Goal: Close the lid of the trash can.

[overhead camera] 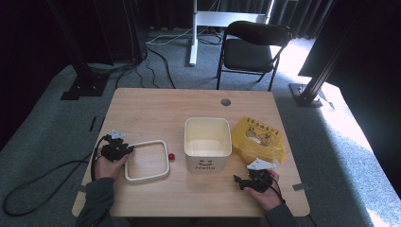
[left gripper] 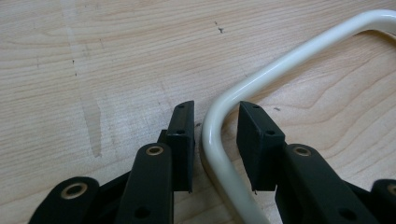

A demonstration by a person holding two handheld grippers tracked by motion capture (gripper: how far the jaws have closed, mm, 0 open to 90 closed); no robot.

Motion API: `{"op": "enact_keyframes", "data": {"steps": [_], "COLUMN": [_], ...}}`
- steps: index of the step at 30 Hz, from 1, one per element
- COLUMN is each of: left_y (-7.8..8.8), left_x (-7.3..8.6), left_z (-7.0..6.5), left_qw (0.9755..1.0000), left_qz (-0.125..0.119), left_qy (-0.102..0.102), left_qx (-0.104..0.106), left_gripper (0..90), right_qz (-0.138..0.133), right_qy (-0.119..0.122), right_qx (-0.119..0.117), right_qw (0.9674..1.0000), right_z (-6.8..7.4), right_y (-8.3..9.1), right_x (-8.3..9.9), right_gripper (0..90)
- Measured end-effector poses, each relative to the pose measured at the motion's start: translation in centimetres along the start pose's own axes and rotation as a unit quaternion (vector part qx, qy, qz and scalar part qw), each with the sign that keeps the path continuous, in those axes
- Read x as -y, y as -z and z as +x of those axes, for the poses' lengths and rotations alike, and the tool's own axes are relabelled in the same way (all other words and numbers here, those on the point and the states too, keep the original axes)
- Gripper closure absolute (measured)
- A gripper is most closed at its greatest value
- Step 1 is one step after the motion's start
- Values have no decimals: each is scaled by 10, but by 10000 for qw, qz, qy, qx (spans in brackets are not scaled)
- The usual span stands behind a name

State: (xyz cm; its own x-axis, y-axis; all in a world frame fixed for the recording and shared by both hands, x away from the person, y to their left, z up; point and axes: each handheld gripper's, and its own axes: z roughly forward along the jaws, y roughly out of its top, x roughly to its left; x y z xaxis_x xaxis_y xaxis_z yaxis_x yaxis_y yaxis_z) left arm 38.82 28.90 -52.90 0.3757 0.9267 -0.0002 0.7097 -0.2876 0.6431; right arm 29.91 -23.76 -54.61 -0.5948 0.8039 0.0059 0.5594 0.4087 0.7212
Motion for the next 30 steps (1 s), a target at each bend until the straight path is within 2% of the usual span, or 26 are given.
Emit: {"op": "enact_keyframes", "data": {"steps": [13,25,30], "left_y": [0,-1,-1], "left_x": [1,1,1], "left_z": [-2,-4,-4], "left_qw": [9999,9998,9999], "left_qz": [-65,-107,-111], "left_qy": [-65,-110,-54], "left_qx": [53,85,107], "left_gripper": [739,754,757], "right_qz": [0,-3,-7], "right_qy": [2,2,4], "right_qx": [-1,0,1], "right_qw": [10000,10000,10000], "right_z": [0,0,0], "right_y": [0,0,-1], "right_x": [0,0,-1], "right_gripper": [259,258,257]}}
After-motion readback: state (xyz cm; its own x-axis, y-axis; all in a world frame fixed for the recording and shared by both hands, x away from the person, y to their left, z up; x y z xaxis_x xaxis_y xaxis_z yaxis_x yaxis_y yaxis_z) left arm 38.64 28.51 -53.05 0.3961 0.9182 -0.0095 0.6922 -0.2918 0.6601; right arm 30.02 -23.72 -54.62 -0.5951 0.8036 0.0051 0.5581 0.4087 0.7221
